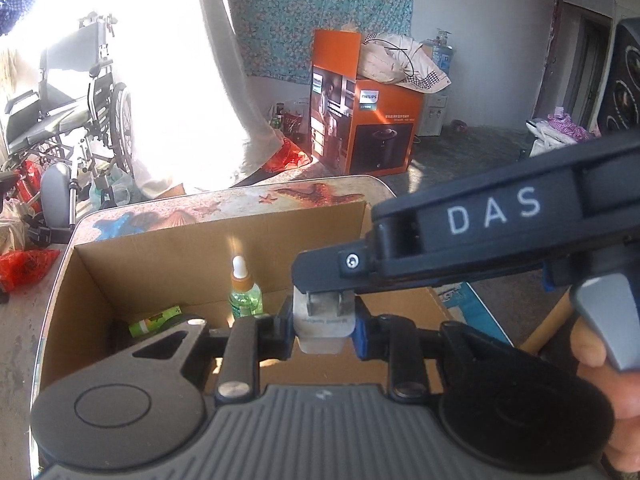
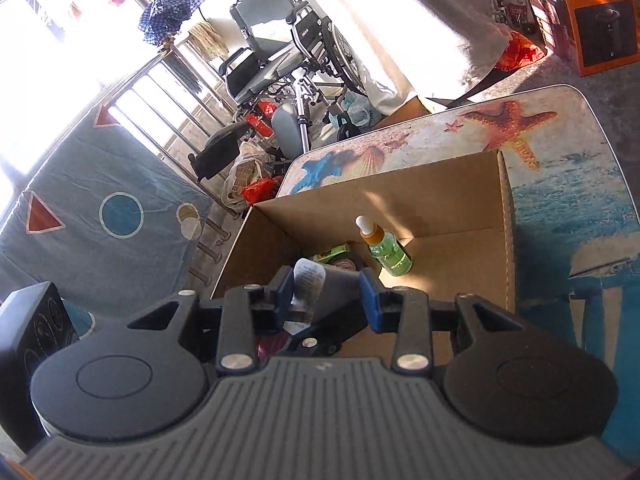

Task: Organize rigid objects
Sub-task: 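Carry the white plug into the box and open the right gripper, then withdraw the right gripper from the box toward the gold-lidded jar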

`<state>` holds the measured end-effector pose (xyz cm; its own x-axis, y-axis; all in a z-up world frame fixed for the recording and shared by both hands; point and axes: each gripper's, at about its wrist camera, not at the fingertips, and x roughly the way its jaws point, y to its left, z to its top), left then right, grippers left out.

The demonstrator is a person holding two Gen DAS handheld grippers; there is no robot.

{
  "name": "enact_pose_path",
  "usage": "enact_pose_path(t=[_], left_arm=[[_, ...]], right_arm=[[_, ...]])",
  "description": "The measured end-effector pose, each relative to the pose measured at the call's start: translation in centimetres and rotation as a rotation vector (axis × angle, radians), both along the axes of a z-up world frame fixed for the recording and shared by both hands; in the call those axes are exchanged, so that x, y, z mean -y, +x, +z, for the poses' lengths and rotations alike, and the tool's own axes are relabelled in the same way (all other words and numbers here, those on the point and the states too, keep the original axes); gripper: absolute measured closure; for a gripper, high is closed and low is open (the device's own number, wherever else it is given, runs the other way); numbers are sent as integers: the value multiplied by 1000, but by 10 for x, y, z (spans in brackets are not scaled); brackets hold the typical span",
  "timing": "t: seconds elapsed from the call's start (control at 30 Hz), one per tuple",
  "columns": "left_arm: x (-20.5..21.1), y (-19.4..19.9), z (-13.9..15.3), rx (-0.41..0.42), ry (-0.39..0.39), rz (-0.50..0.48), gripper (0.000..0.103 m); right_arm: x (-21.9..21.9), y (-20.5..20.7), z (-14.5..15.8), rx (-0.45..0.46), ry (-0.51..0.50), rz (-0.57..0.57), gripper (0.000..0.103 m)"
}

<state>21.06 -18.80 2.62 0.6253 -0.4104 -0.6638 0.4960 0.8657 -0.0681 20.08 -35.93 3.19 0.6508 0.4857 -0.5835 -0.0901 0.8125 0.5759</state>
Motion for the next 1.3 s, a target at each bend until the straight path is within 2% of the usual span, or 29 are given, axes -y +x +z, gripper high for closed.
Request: enact_pose_path(t=[0.2,0.53,0.57,0.8,1.0,1.1,1.3], left_arm=[[14,53,-27,-139,-20,2,75],[26,86,-58,-252,-19,20,75],[27,87,-59,-249,-20,22,75],[40,93,-59,-260,-17,10,75],[39,88,-56,-251,-18,11,74],[35,81,-48,-242,-19,18,70],[15,50,-19,-182,-37,13,55]], right_arm=[[12,56,-21,-62,-94,18,68],[8,97,-55,-92,-222,63,68],[9,98,-57,-91,-228,64,71],[8,100,-58,-56,-261,81,71],[13,94,-56,-44,-218,74,70],[18,83,-49,-24,-176,60,70],[30,44,-20,39,-92,22,69]])
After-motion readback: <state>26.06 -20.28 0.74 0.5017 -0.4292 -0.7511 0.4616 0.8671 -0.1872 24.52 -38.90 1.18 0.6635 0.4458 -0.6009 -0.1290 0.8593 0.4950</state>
